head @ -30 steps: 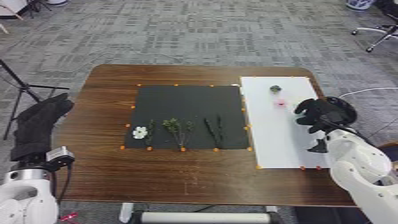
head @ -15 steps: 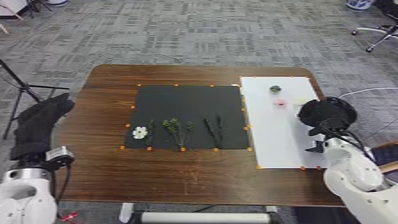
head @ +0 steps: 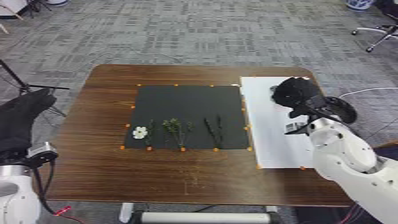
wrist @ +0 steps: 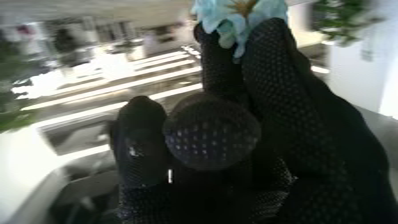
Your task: Arrange flowers
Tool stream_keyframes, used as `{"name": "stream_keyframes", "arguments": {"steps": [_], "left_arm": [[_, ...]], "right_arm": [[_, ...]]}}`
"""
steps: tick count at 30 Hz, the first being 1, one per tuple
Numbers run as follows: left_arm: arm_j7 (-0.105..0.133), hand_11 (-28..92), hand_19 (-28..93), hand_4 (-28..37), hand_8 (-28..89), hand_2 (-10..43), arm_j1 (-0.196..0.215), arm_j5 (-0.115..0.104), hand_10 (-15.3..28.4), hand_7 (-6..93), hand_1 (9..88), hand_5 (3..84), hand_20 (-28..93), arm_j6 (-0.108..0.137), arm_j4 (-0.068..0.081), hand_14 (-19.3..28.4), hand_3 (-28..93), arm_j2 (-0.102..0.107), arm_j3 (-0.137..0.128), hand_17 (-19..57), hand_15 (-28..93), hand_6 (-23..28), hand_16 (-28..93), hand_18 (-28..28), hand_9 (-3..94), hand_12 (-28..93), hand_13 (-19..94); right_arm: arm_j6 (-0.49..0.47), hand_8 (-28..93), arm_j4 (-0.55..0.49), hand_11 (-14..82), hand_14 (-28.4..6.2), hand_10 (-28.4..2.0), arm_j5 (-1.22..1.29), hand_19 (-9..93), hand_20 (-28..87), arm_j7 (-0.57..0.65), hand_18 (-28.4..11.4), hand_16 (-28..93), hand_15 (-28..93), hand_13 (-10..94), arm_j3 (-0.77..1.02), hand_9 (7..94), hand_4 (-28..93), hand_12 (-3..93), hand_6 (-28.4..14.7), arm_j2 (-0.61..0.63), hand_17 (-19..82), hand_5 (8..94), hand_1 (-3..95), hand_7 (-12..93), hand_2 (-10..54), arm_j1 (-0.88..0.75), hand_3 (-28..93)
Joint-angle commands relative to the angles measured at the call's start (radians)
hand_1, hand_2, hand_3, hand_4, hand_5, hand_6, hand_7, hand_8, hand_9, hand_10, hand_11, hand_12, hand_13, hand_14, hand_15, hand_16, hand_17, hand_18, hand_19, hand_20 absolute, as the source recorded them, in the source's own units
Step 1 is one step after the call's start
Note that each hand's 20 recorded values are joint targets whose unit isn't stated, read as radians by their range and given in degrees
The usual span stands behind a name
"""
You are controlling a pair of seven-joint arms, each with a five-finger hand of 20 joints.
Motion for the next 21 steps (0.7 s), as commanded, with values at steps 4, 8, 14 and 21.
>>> {"name": "stream_keyframes", "arguments": {"steps": [4,8,14,21], "left_arm": [[-0.019,21,14,-28.2,-10,26.9,-0.03,-0.069,14.7,16.6,20.7,57.0,18,0.109,0.028,17.3,65,0.029,0.028,5.8,22,-2.0,1,12.9,53.2,11,40],[-0.021,21,14,-28.3,-10,29.4,-0.064,-0.071,14.9,16.7,21.2,58.2,19,0.115,0.038,17.4,64,0.042,0.07,6.0,23,-2.2,1,12.8,54.0,11,41],[-0.015,21,14,-28.3,-10,30.0,-0.068,-0.07,14.9,16.6,20.6,58.8,18,0.08,0.05,17.5,65,0.043,0.088,6.0,23,-2.0,0,12.8,54.4,11,41],[-0.006,21,14,-28.3,-10,30.0,-0.06,-0.077,14.9,16.7,20.5,59.0,18,0.073,0.042,17.6,66,0.038,0.081,6.0,23,-2.1,0,12.8,54.3,11,41]], "right_arm": [[-0.161,8,-0.018,4.5,-1.4,-10.0,0.224,93,55,-0.141,-14.3,30,61,90,-0.523,85.0,-17,32.0,1.9,-0.142,60,77.1,61.1,23,-9.5,0.752,58],[-0.214,8,0.06,4.5,-1.4,-9.9,0.18,93,56,-0.209,-14.3,30,61,90,-0.555,85.0,-17,32.0,1.9,-0.287,60,77.2,61.2,23,-9.5,0.778,58],[-0.238,8,0.151,4.5,-1.3,-9.8,0.172,93,56,-0.2,-14.3,30,61,90,-0.567,85.0,-17,32.0,2.0,-0.456,60,77.2,61.1,23,-9.5,0.747,58],[-0.398,7,0.24,4.5,-1.3,-9.9,0.129,93,56,-0.235,-14.3,30,62,90,-0.528,85.1,-16,31.9,2.2,-0.609,60,77.2,60.9,23,-9.5,0.711,58]]}}
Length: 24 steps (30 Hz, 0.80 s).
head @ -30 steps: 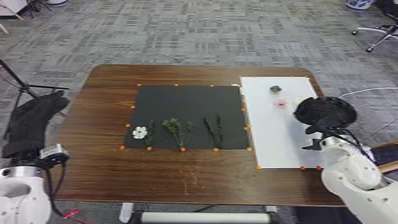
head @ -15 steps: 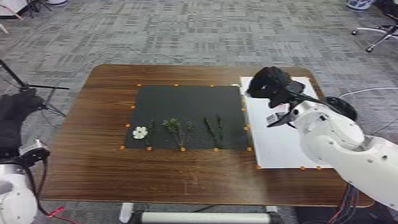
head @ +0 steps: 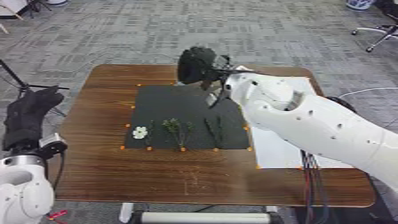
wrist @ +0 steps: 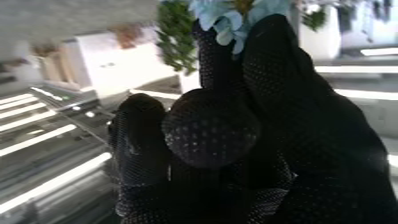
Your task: Arrange flowers
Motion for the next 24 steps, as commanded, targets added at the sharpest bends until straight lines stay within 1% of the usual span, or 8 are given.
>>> {"name": "stream_keyframes", "arguments": {"steps": [1,4,8,10,11,12,20,24], "left_arm": [[0.011,21,14,-28.3,-10,29.9,0.023,-0.01,14.9,16.7,20.5,59.0,18,-0.026,-0.01,17.6,66,-0.008,-0.027,6.0,23,-2.1,0,12.8,54.3,11,41],[0.017,21,14,-28.3,-10,29.8,0.03,-0.004,14.8,16.6,20.5,59.0,18,-0.04,-0.017,17.5,66,-0.011,-0.031,5.9,23,-2.0,0,12.8,54.2,11,41],[0.019,21,14,-28.3,-10,29.8,0.038,0.001,14.9,16.6,20.4,59.1,18,-0.049,-0.021,17.6,66,-0.016,-0.023,5.9,24,-2.0,0,12.8,54.2,11,41],[0.012,21,14,-28.3,-10,29.8,0.029,0.0,14.9,16.6,20.3,59.1,18,-0.037,-0.018,17.5,66,-0.014,-0.004,5.9,24,-2.0,0,12.8,54.2,11,41],[0.005,21,14,-28.3,-10,29.7,0.012,0.003,14.9,16.6,20.3,59.0,18,-0.032,-0.011,17.4,67,-0.01,0.012,5.9,24,-2.0,0,12.7,54.2,11,41],[0.004,21,14,-28.3,-10,29.6,0.012,0.002,14.9,16.6,20.3,59.0,18,-0.029,-0.012,17.4,67,-0.012,0.015,5.8,24,-2.0,0,12.7,54.2,11,41],[0.008,21,14,-28.3,-10,29.5,-0.029,0.004,14.8,16.6,20.4,59.2,18,-0.051,-0.006,17.5,67,-0.009,0.05,5.8,24,-1.9,0,12.7,54.1,11,40],[0.011,21,14,-28.3,-10,29.5,-0.044,0.004,14.9,16.5,20.5,59.3,18,-0.064,0.004,17.5,67,-0.009,0.063,5.8,24,-1.8,0,12.7,54.0,11,40]], "right_arm": [[-0.171,7,0.054,4.4,-1.3,-9.9,-0.061,93,56,-0.057,-14.1,30,62,90,0.061,85.1,-16,31.8,2.2,-0.217,60,77.2,61.0,23,-9.5,-0.041,58],[-0.329,7,0.094,4.2,-1.3,-9.9,-0.124,93,56,-0.074,-14.0,30,62,90,0.115,85.1,-16,31.5,2.2,-0.273,60,77.2,61.0,23,-9.5,-0.063,58],[-0.397,7,0.139,4.1,-1.4,-10.0,-0.158,93,56,-0.059,-14.1,30,62,90,0.147,84.8,-17,31.4,2.3,-0.324,60,76.9,61.0,24,-9.5,-0.091,58],[-0.411,7,0.174,4.0,-1.4,-9.9,-0.189,93,56,-0.073,-14.1,30,62,90,0.175,84.7,-17,31.2,2.2,-0.352,60,77.0,61.0,23,-9.5,-0.115,58],[-0.416,7,0.192,4.0,-1.4,-9.9,-0.205,93,57,-0.08,-14.1,30,62,90,0.194,84.6,-17,31.2,2.3,-0.366,60,77.0,61.1,23,-9.5,-0.129,58],[-0.417,7,0.205,4.0,-1.4,-9.8,-0.214,93,57,-0.082,-14.1,30,62,90,0.205,84.5,-17,31.1,2.3,-0.378,60,77.0,61.1,23,-9.5,-0.144,58],[-0.398,7,0.263,4.0,-1.4,-9.8,-0.281,93,57,-0.068,-14.1,30,62,90,0.239,84.5,-16,31.0,2.4,-0.432,60,76.7,60.9,24,-9.5,-0.219,58],[-0.377,7,0.303,3.9,-1.4,-9.5,-0.328,93,57,-0.066,-14.1,30,62,89,0.268,84.2,-17,31.0,2.5,-0.466,60,76.4,60.9,24,-9.5,-0.26,58]]}}
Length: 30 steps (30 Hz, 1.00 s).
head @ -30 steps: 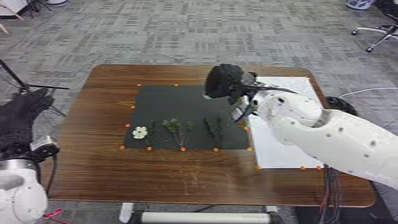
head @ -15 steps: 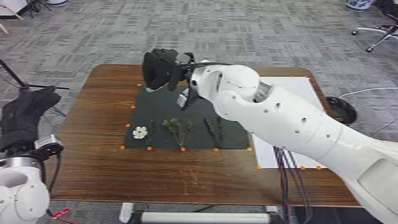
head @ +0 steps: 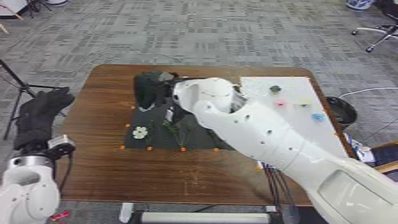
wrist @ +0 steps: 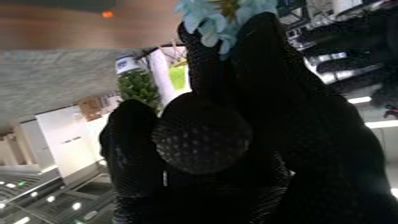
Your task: Arrange flowers
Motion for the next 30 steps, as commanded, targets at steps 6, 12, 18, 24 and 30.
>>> {"name": "stream_keyframes", "arguments": {"steps": [6,12,18,24,30], "left_arm": [[0.002,21,14,-28.3,-10,29.4,-0.043,0.002,14.8,16.4,20.7,59.2,18,-0.028,0.01,17.6,67,-0.012,0.036,5.6,24,-1.7,0,12.7,54.0,11,40],[0.007,21,14,-28.3,-10,29.3,-0.047,-0.002,14.9,16.3,20.7,59.0,18,-0.026,0.011,17.6,67,-0.016,0.046,5.6,24,-1.6,0,12.7,54.1,11,40],[0.01,21,14,-28.3,-10,29.1,-0.04,-0.003,14.8,16.2,20.4,58.5,18,-0.03,0.005,17.6,67,-0.023,0.046,5.5,24,-1.4,0,12.7,54.0,11,40],[0.011,21,14,-28.3,-10,27.9,-0.048,-0.005,14.8,16.1,20.2,58.0,18,-0.025,0.007,17.6,68,-0.025,0.058,5.5,24,-1.4,0,12.7,53.8,11,40],[0.011,21,14,-28.3,-9,26.9,-0.043,-0.005,14.9,16.2,20.1,57.3,18,-0.024,0.005,17.7,68,-0.032,0.058,5.4,24,-1.4,0,12.7,53.7,11,40]], "right_arm": [[0.058,6,0.095,3.8,-1.4,-9.4,-0.162,93,57,-0.009,-14.1,30,62,89,0.077,84.0,-17,30.8,2.7,-0.086,60,76.2,60.7,24,-9.5,-0.127,58],[0.101,5,0.112,3.2,-1.4,-9.2,-0.181,93,57,0.007,-14.1,30,63,89,0.078,83.3,-17,29.0,2.9,-0.087,59,76.1,60.0,23,-9.5,-0.152,58],[0.146,3,0.122,4.4,-1.4,-8.9,-0.197,93,57,0.028,-13.9,30,63,89,0.077,80.2,-19,24.1,3.2,-0.091,60,75.4,59.6,22,-8.6,-0.162,58],[0.148,2,0.119,5.3,-1.3,-7.8,-0.188,93,57,0.054,-13.7,29,62,89,0.072,75.3,-15,18.9,2.8,-0.082,59,72.8,60.8,19,-4.9,-0.154,52],[0.113,0,0.112,8.3,-1.2,-8.0,-0.193,93,56,0.071,-13.4,29,62,88,0.081,70.7,-16,13.7,2.3,-0.078,59,69.4,59.1,17,-3.9,-0.167,52]]}}
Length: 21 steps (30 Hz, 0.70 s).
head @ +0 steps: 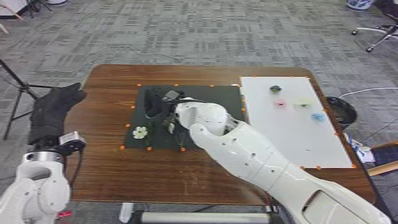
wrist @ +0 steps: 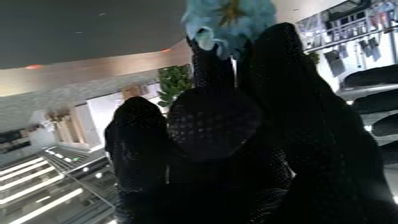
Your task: Arrange flowers
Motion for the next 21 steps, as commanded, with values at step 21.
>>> {"name": "stream_keyframes", "arguments": {"steps": [21], "left_arm": [[-0.006,21,14,-28.3,-9,22.9,-0.006,-0.002,14.9,16.3,20.3,56.5,18,0.005,-0.006,17.6,69,-0.021,0.017,4.8,23,-1.6,0,12.9,53.0,11,39]], "right_arm": [[-0.196,-4,-0.011,8.7,-3.2,-10.0,-0.046,93,53,0.022,-14.4,28,62,85,0.058,62.5,-13,11.2,1.4,0.025,56,62.0,42.4,15,-1.3,0.003,60]]}}
